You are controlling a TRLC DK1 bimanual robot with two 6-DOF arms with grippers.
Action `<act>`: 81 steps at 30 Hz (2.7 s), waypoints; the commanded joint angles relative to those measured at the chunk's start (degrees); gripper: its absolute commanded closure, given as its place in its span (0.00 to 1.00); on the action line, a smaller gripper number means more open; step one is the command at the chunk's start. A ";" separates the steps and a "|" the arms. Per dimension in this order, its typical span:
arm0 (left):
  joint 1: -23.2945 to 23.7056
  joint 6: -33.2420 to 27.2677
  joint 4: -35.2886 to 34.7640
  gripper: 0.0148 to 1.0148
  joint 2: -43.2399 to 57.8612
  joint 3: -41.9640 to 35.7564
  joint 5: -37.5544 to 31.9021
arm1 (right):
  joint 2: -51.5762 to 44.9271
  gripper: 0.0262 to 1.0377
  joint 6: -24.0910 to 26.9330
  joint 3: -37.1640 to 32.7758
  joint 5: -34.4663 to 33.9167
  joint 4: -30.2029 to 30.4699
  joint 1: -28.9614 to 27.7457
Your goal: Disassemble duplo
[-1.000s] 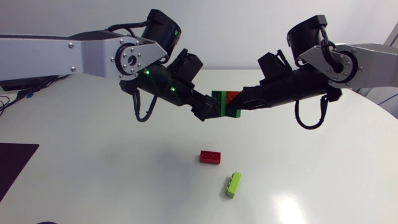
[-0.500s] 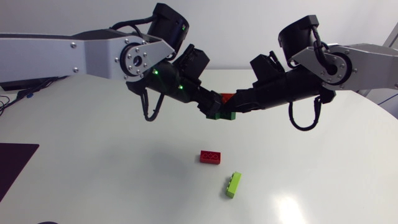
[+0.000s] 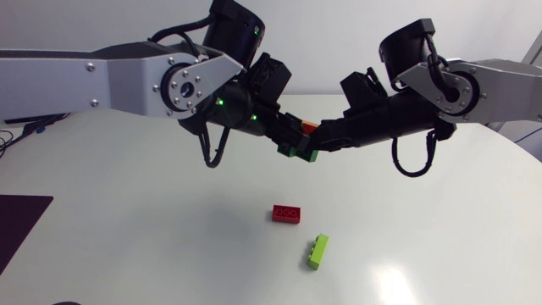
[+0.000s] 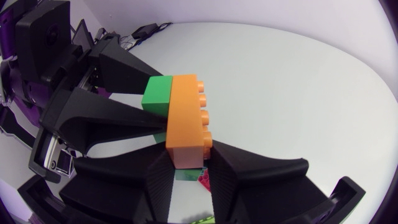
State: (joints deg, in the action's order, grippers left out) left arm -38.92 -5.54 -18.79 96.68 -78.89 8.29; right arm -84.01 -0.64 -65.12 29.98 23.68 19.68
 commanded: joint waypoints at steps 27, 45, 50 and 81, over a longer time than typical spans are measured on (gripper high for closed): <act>7.98 -18.28 -11.98 0.74 3.25 7.35 0.41 | 6.14 0.83 9.08 7.91 4.74 1.28 -5.80; 2.18 -20.12 -12.59 0.71 6.24 14.64 -4.95 | -9.51 0.83 11.28 4.30 4.48 0.31 -7.29; 1.83 -20.04 -12.85 0.52 4.21 15.61 -6.27 | -16.72 0.83 11.19 0.96 4.65 1.19 -7.20; 2.00 -18.28 -7.93 0.04 -14.68 19.57 -11.90 | -28.05 0.03 12.60 -6.16 1.14 5.94 -3.86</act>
State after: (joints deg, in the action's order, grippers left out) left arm -37.28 -24.40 -27.55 83.66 -61.17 -3.09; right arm -114.15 11.60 -72.93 32.03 30.11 15.81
